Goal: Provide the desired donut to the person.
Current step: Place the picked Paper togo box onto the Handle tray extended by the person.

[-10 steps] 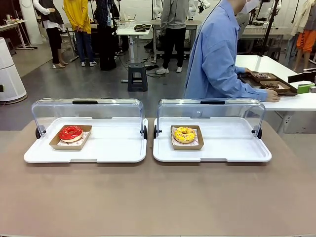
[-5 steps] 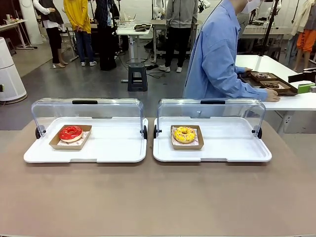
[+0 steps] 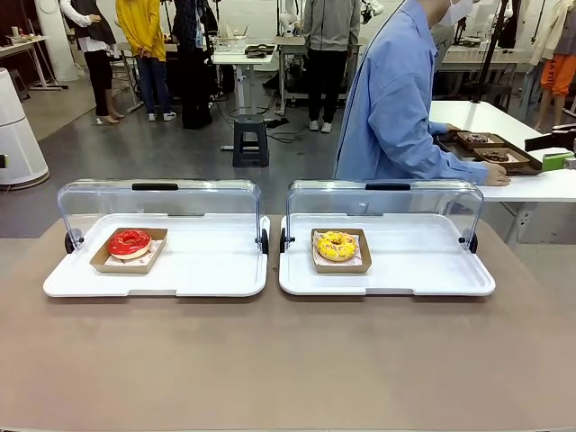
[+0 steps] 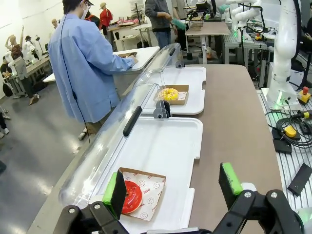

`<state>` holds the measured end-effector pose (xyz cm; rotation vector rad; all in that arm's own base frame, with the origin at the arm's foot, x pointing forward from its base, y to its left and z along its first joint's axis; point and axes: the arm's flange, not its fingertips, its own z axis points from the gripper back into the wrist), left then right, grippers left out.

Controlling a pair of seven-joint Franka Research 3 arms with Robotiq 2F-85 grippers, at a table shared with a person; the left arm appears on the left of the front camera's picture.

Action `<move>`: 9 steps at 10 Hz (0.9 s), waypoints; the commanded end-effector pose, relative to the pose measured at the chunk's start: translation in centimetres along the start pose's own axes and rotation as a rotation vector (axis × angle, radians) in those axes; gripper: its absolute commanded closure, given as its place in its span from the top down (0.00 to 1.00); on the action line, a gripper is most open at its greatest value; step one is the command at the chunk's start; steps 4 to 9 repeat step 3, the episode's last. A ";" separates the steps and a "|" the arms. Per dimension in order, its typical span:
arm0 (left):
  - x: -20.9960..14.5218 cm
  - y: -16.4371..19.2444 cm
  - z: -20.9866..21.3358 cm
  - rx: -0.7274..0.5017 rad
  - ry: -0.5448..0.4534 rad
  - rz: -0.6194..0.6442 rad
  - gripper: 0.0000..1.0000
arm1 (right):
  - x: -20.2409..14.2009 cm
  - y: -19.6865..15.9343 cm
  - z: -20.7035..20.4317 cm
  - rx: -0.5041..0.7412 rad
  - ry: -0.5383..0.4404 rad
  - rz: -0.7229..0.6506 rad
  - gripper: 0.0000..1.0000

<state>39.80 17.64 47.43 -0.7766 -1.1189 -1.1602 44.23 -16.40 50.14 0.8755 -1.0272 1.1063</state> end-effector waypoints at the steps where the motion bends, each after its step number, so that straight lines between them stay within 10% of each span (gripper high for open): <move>1: 0.0 0.1 0.1 0.007 -0.004 0.004 1.00 | 0.0 0.1 -0.1 -0.006 0.000 0.001 1.00; 9: 0.0 0.1 0.1 0.007 -0.004 0.004 1.00 | 0.0 0.1 -0.1 -0.006 0.000 0.001 1.00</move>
